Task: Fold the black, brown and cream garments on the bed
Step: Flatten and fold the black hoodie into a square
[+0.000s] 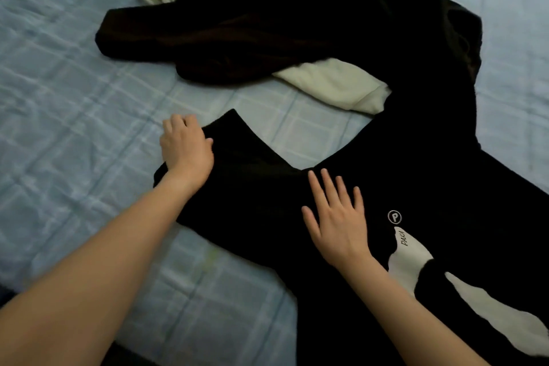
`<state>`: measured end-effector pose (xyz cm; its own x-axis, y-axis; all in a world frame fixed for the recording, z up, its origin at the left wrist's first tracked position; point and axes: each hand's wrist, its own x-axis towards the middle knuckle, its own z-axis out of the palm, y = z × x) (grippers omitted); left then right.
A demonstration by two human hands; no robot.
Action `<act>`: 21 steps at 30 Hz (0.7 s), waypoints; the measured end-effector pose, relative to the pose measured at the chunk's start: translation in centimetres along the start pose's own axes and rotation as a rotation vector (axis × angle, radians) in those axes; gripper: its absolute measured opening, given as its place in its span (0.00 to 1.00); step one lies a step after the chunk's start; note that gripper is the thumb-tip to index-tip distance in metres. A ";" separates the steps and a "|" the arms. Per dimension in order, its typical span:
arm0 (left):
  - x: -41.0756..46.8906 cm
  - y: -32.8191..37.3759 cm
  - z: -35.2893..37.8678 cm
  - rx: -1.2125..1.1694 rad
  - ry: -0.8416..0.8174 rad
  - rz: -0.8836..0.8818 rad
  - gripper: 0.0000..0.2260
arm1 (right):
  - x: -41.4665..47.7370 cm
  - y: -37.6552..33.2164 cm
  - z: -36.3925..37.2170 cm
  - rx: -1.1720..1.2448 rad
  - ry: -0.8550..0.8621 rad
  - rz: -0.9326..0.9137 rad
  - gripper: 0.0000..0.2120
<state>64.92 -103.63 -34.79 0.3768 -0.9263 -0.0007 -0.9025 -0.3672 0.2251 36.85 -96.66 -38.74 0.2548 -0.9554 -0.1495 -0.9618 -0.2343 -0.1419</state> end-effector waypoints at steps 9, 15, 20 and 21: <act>-9.5 8.0 5.3 0.097 -0.233 0.805 0.26 | -0.9 7.7 -2.0 0.088 0.181 0.178 0.27; -9.3 8.5 7.1 0.046 -0.224 0.718 0.24 | -2.9 13.6 1.1 0.069 0.044 0.197 0.27; -7.4 14.4 5.6 -0.141 -0.194 0.601 0.20 | -1.5 15.8 -1.0 0.140 0.116 0.152 0.26; -6.9 16.1 5.5 -0.191 -0.197 0.610 0.19 | -0.8 16.7 -1.8 0.153 0.135 0.155 0.26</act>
<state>46.62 -103.64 -36.55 -0.2505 -0.9681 0.0076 -0.8821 0.2314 0.4103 20.37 -100.17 -39.23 0.0795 -0.9956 -0.0505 -0.9592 -0.0627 -0.2759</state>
